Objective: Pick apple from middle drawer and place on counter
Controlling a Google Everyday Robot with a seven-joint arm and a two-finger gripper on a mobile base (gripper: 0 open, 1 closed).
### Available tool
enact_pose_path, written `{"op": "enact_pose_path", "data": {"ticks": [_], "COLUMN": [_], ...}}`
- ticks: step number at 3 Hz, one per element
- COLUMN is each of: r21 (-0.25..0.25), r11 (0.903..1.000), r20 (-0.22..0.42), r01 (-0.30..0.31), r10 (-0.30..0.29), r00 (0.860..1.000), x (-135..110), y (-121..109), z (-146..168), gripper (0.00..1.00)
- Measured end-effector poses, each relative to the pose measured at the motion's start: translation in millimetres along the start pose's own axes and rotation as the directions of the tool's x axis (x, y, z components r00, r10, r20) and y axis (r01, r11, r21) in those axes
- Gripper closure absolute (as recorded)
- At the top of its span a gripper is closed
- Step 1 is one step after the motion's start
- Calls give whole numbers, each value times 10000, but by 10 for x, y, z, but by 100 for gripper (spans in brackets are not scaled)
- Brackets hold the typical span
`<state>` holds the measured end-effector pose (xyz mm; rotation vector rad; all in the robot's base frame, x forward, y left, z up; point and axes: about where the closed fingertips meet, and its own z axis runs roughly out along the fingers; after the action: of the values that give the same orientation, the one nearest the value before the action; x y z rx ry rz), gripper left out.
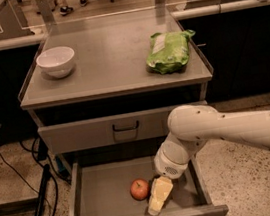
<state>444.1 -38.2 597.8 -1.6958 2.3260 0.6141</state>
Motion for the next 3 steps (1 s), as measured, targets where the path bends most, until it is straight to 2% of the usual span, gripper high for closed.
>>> {"op": "enact_pose_path", "data": {"ticks": [1, 2, 3], "r21": [175, 547, 464], "r11": [9995, 9964, 9969], "r20": [-92, -212, -232], "r01": [-267, -642, -632], "r10": [268, 655, 643], "r00": [9996, 9976, 9977], "x": [-8, -32, -26], "y": [-132, -425, -417], "z": [296, 583, 620], "gripper": [0, 0, 0]}}
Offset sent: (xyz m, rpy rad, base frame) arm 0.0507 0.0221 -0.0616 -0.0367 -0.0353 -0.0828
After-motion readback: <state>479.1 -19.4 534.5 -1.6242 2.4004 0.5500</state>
